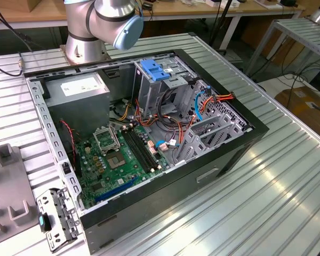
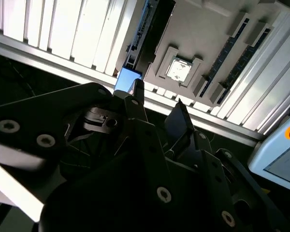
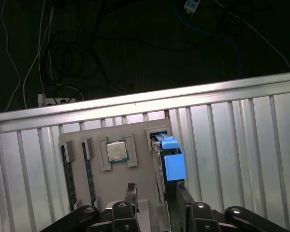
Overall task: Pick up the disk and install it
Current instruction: 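Pick up the disk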
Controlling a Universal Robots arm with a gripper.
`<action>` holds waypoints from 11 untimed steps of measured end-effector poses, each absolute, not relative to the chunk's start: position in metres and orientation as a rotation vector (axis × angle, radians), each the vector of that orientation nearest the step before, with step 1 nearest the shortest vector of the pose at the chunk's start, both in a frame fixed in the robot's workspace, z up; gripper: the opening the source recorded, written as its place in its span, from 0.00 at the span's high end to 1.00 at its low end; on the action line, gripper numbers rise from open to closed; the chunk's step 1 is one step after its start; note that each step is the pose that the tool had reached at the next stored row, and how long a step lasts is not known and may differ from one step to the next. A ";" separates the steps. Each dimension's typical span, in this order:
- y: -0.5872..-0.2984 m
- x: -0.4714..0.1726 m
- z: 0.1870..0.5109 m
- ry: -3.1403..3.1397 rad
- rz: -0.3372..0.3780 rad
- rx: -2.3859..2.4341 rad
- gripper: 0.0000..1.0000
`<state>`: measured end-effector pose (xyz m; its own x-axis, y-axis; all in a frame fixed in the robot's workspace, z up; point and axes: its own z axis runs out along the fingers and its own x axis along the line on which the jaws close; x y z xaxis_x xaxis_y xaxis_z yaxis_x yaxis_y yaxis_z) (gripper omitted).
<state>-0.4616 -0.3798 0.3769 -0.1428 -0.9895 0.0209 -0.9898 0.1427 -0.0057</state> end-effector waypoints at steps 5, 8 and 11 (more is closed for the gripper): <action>-0.380 -0.462 0.377 -2.365 0.028 2.049 0.55; -0.380 -0.462 0.377 -2.365 0.028 2.049 0.55; -0.380 -0.461 0.377 -2.353 0.028 2.064 0.55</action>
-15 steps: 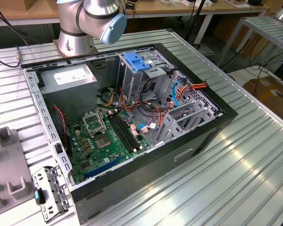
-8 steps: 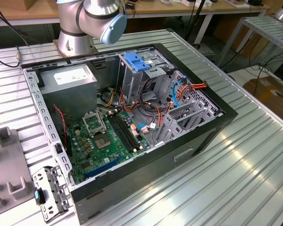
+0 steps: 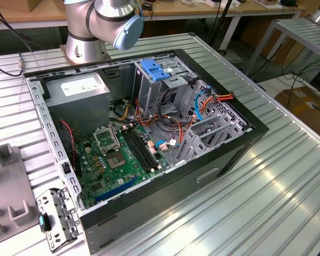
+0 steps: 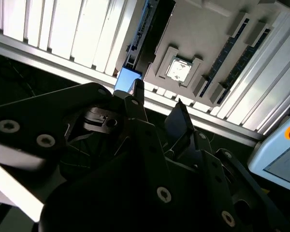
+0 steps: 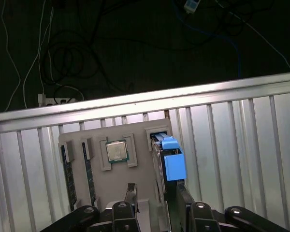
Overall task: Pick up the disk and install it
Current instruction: 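Pick up the disk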
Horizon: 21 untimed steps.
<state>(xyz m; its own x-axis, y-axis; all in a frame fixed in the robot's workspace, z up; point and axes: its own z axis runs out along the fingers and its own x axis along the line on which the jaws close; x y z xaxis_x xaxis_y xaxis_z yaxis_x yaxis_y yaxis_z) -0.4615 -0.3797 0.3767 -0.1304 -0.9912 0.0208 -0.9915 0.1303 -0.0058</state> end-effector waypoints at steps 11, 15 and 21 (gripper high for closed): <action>-0.375 -0.463 0.361 -2.318 0.021 2.110 0.55; -0.375 -0.464 0.352 -2.312 0.021 2.117 0.48; -0.370 -0.468 0.340 -2.301 0.019 2.130 0.42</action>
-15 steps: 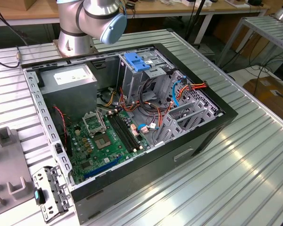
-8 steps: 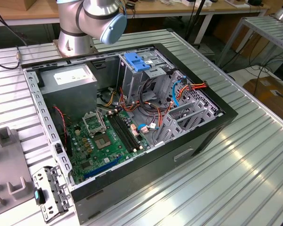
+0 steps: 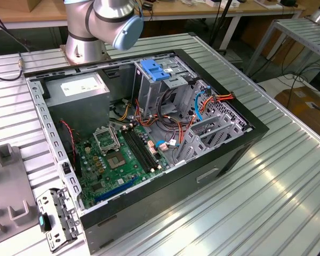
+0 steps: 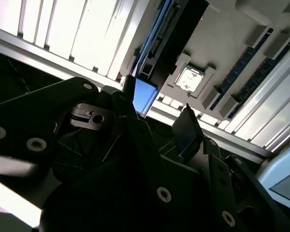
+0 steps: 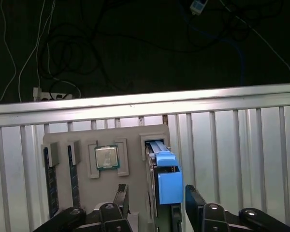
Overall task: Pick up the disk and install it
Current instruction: 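Pick up the disk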
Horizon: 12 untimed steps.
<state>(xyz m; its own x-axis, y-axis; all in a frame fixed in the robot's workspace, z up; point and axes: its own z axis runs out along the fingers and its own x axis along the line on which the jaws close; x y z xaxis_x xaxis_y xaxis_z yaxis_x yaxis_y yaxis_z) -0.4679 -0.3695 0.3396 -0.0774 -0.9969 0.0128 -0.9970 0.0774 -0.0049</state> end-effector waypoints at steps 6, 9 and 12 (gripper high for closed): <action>-0.367 -0.469 0.324 -2.292 0.018 2.142 0.42; -0.366 -0.472 0.316 -2.287 0.015 2.149 0.42; -0.365 -0.473 0.311 -2.285 0.011 2.155 0.42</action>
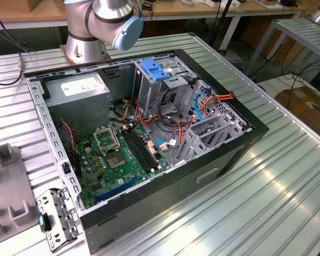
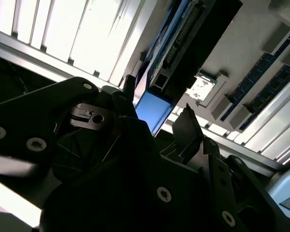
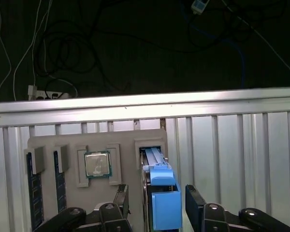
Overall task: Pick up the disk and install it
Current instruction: 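Pick up the disk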
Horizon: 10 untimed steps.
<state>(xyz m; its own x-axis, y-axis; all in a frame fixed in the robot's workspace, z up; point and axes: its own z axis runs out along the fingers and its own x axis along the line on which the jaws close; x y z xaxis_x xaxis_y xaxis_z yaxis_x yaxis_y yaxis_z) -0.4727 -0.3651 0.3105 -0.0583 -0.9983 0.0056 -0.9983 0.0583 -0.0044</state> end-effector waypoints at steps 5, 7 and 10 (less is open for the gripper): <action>-0.365 -0.473 0.302 -2.282 0.007 2.161 0.50; -0.365 -0.474 0.298 -2.283 0.005 2.163 0.50; -0.365 -0.475 0.297 -2.282 0.005 2.163 0.50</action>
